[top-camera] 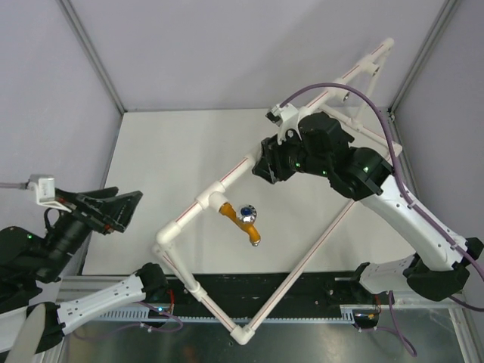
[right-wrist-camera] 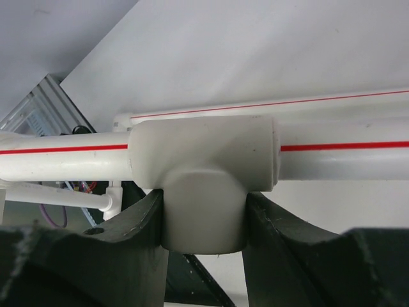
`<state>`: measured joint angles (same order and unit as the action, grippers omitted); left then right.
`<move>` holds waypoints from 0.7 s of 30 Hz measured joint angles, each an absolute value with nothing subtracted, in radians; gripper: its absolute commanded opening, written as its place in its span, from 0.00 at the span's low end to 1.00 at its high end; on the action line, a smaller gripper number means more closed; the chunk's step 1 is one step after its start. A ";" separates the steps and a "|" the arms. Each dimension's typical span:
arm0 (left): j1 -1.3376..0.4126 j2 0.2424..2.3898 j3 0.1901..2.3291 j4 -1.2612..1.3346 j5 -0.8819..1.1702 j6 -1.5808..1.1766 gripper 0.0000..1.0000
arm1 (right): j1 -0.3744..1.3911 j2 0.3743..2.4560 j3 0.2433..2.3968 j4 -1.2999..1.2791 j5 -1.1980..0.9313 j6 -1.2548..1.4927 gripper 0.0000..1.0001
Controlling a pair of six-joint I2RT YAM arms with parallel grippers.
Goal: Install the water faucets
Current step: Move the adaptor to the center of the board.
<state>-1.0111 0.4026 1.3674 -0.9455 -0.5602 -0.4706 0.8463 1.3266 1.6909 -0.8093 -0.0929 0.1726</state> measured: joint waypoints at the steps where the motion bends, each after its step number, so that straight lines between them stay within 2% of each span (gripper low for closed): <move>1: -1.011 0.398 1.378 -0.945 -0.574 -0.470 1.00 | 0.845 1.332 1.694 -0.801 -0.091 0.175 0.00; 21: -1.011 0.390 1.437 -0.931 -0.657 -0.435 1.00 | 0.836 1.614 1.958 -0.581 0.018 0.248 0.00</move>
<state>-1.0111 0.3897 1.4368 -0.9306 -0.6571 -0.4355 0.8356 1.6142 1.9575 -0.5812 0.0177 0.2481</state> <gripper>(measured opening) 0.996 0.466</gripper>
